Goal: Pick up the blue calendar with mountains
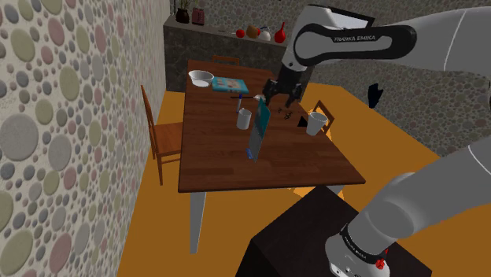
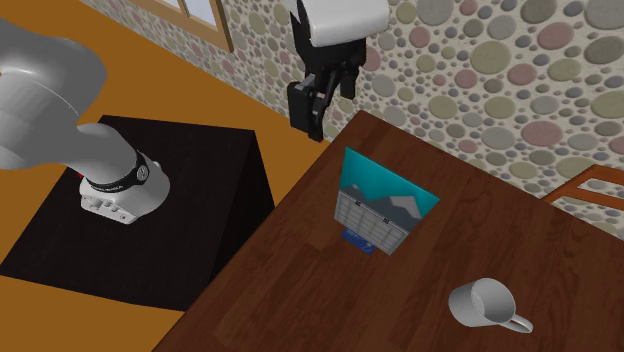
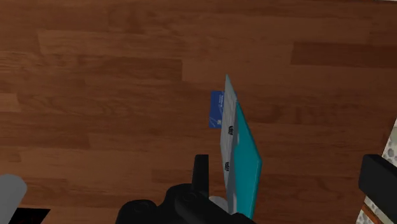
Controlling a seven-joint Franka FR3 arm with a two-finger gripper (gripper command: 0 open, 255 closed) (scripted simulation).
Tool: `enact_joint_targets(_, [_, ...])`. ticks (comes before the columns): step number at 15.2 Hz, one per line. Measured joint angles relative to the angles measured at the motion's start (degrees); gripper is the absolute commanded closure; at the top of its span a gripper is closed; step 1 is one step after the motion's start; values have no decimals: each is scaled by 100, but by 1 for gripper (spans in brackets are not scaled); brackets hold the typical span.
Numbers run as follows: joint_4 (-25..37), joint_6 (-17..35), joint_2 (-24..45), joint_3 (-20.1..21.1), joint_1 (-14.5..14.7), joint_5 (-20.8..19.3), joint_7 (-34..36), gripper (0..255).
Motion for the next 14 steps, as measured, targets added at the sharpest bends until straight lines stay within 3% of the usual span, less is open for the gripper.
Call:
enact_joint_targets(4, [310,253,591,40,-112,-227,373,0])
enact_joint_targets(11, [9,722,761,44,-124,-270,435,0])
enact_joint_targets(12, [-8,743,765,45,-123,-271,439,255])
enact_joint_targets(14, [-17,759,771,46,-123,-272,440,255])
